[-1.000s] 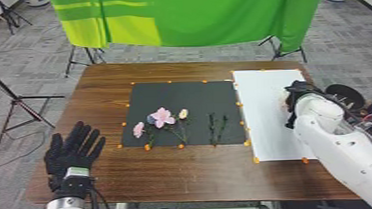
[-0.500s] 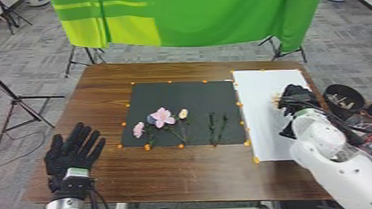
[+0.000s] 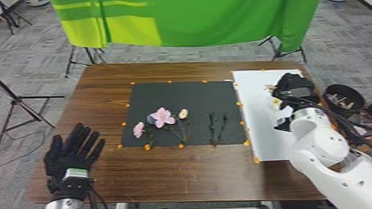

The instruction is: Arrange flowers

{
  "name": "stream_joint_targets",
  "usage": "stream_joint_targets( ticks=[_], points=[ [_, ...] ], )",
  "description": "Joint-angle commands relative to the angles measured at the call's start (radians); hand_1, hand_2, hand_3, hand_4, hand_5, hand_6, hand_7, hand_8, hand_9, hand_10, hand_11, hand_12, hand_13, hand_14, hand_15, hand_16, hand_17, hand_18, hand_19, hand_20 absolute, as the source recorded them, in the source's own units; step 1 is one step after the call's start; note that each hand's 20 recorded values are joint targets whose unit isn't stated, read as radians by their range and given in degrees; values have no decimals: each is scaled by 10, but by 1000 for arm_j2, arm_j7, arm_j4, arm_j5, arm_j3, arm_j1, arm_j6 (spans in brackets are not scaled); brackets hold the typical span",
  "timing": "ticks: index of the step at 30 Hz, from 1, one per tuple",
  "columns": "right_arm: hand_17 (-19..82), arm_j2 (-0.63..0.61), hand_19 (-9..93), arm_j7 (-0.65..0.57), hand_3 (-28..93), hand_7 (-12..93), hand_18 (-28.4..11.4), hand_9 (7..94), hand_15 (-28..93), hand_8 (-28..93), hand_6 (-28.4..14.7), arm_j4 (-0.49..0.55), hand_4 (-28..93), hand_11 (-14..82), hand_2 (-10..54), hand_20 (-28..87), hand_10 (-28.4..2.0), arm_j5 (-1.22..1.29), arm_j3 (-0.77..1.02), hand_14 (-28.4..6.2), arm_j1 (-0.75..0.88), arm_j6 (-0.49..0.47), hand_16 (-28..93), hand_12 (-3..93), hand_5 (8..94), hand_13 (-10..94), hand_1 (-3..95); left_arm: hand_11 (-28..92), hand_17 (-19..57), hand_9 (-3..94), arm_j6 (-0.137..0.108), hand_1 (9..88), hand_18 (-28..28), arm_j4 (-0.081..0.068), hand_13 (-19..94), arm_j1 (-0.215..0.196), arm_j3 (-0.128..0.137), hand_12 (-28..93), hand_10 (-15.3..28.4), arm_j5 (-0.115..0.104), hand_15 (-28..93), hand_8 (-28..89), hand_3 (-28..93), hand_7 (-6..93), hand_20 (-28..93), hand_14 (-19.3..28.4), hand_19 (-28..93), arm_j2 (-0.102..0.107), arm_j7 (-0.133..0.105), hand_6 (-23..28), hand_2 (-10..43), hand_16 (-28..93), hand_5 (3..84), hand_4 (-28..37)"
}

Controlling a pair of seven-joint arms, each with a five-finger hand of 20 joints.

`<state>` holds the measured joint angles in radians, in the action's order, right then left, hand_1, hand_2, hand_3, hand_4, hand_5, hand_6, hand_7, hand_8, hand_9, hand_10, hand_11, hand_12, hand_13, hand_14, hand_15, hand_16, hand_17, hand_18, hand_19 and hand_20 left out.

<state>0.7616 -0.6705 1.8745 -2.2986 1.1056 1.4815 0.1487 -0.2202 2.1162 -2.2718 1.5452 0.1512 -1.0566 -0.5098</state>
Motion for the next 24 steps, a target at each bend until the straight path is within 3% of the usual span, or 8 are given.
stream_joint_targets(
  ticks=[1, 10, 15, 19, 24],
  points=[
    [317, 133, 685, 75, 703, 161, -192, 810, 299, -13, -19, 12, -283, 175, 52, 267, -128, -63, -139, -95, -111, -6, 245, 180, 718, 750, 542, 277, -61, 372, -1, 244, 170, 2, 275, -1, 10, 142, 153, 6, 463, -79, 698, 151, 179, 173, 405, -5, 13, 99, 159, -48, 455, -283],
    [313, 244, 684, 165, 706, 160, -192, 808, 301, -12, -15, -29, -283, 173, 46, 267, -128, -138, -299, -95, -185, -125, 247, 181, 719, 746, 544, 277, -61, 372, 1, 245, 169, -5, 274, 19, 0, 142, 154, 7, 463, -79, 698, 151, 178, 173, 406, -1, 35, 99, 159, -49, 454, -283],
    [309, 236, 682, 150, 706, 160, -193, 805, 300, -13, -13, -42, -283, 172, 44, 267, -127, -148, -309, -95, -183, -147, 247, 181, 718, 741, 545, 276, -61, 372, 7, 246, 170, -10, 274, 28, -6, 142, 154, 10, 463, -79, 698, 151, 178, 173, 406, -1, 44, 99, 160, -49, 455, -283],
    [309, 216, 681, 126, 705, 160, -193, 804, 299, -14, -13, -43, -283, 171, 43, 268, -127, -156, -292, -94, -172, -160, 247, 181, 717, 739, 545, 276, -61, 371, -1, 246, 170, -1, 274, 13, 1, 142, 155, -3, 463, -79, 698, 151, 178, 173, 406, 2, 33, 99, 160, -49, 455, -283],
    [305, 181, 688, 80, 706, 159, -194, 803, 299, -15, -13, -54, -283, 169, 39, 274, -128, -205, -299, -93, -168, -153, 247, 183, 717, 739, 549, 275, -62, 372, -1, 246, 170, -3, 274, 15, 0, 141, 154, 0, 463, -78, 698, 153, 178, 173, 407, -3, 32, 98, 160, -49, 455, -283]
  ],
)
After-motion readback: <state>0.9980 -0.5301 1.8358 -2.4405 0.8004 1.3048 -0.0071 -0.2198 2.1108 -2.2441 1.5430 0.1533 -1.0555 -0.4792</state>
